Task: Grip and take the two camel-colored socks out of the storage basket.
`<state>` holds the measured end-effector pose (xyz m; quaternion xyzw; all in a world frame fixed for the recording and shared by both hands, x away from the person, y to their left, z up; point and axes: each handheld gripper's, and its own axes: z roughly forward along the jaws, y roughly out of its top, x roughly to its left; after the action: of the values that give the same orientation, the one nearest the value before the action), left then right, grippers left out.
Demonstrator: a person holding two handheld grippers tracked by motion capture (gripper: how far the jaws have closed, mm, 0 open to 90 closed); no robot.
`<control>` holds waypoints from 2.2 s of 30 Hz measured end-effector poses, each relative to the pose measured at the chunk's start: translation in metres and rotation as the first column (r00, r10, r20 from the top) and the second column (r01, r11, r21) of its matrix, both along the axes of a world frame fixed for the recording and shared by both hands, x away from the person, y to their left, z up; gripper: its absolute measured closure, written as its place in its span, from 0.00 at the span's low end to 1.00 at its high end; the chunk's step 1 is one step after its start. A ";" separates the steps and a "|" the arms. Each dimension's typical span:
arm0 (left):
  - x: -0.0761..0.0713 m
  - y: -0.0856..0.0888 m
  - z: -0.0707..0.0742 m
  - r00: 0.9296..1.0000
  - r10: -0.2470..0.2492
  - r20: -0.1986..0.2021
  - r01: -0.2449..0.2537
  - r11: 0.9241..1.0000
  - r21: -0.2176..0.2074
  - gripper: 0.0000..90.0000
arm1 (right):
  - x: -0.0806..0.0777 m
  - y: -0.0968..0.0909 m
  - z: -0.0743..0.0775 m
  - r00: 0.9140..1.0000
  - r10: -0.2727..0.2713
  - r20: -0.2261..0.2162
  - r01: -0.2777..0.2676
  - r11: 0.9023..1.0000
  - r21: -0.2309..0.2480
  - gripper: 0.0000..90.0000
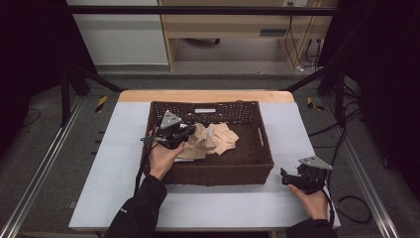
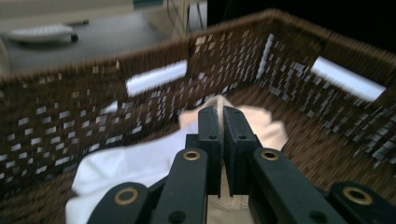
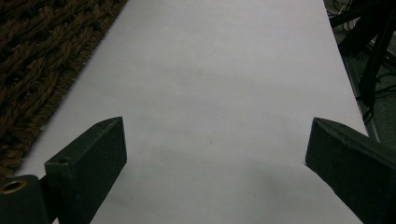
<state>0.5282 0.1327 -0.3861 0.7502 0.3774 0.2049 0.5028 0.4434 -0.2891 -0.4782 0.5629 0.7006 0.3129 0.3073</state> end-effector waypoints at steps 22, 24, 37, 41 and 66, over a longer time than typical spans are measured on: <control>-0.049 -0.001 0.068 0.983 -0.035 0.182 0.055 0.993 -0.107 0.96 | -0.001 0.000 0.000 1.000 -0.002 0.003 0.002 1.000 0.004 0.06; -0.059 0.001 0.075 0.980 -0.047 0.195 0.071 0.990 -0.119 0.96 | -0.001 0.000 0.001 1.000 -0.002 0.003 0.002 1.000 0.005 0.06; -0.111 0.022 0.096 0.959 -0.087 0.271 0.138 0.975 -0.172 0.96 | -0.001 0.000 0.001 1.000 -0.004 0.001 0.004 1.000 0.005 0.06; -0.122 0.025 0.097 0.956 -0.099 0.275 0.148 0.975 -0.163 0.96 | -0.002 0.000 0.001 1.000 -0.005 -0.001 0.005 1.000 0.006 0.06; -0.181 0.030 0.062 0.958 -0.205 0.201 0.221 0.973 -0.061 0.96 | -0.002 -0.001 0.000 1.000 -0.002 -0.002 0.002 1.000 -0.002 0.06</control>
<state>0.3477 0.1630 -0.3244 0.7418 0.2517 0.2055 0.5867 0.4412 -0.2899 -0.4785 0.5636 0.7005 0.3113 0.3076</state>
